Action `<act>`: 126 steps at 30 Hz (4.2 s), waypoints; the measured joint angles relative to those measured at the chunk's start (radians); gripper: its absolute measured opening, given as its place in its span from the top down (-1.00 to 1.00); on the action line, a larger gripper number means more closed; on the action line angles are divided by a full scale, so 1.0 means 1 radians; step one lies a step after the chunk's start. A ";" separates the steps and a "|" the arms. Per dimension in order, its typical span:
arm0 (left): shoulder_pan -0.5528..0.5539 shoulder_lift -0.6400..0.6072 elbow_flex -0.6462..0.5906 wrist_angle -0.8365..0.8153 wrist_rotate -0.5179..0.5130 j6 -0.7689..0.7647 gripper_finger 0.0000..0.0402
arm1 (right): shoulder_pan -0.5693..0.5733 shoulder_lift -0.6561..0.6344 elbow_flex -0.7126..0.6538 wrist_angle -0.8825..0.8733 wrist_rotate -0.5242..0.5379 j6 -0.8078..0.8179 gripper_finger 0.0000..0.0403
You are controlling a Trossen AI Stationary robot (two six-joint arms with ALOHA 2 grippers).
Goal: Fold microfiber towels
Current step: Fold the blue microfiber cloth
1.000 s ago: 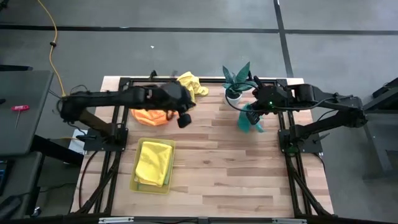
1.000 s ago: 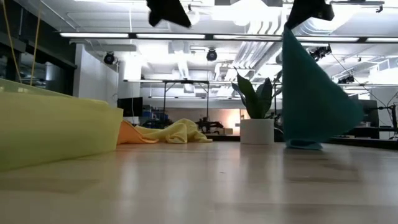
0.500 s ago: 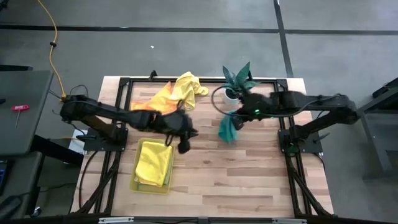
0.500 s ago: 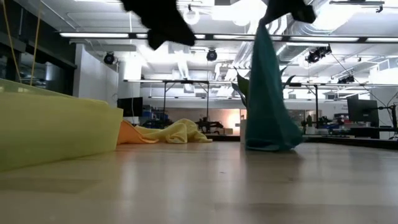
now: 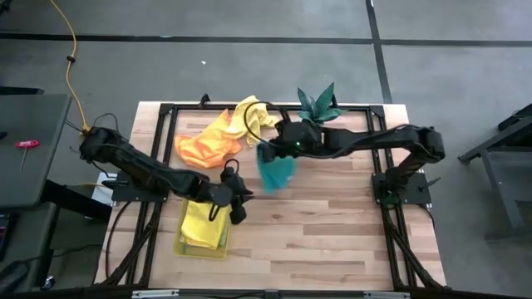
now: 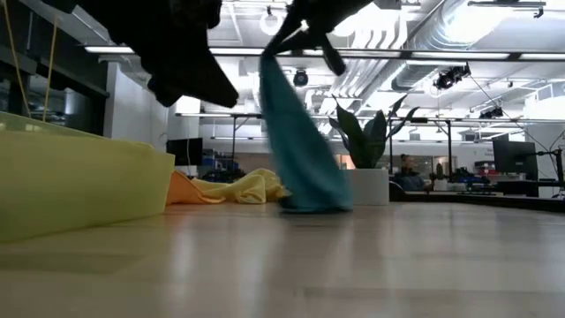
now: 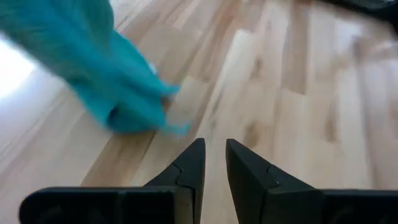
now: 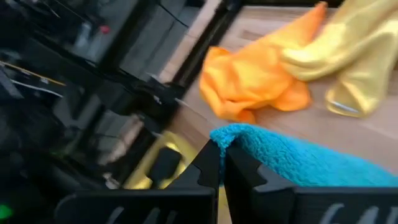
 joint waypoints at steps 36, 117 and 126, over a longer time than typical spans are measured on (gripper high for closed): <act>0.313 0.100 0.097 -0.313 0.287 -0.146 -0.21 | -0.003 -0.009 0.000 -0.268 -0.029 -0.068 1.00; 0.547 -0.131 0.529 -0.631 0.225 0.417 1.00 | -0.091 -0.476 0.000 -0.801 0.103 -0.283 1.00; 0.576 -0.131 0.628 -0.716 0.210 0.637 1.00 | -0.076 -0.476 0.000 -0.837 0.105 -0.376 1.00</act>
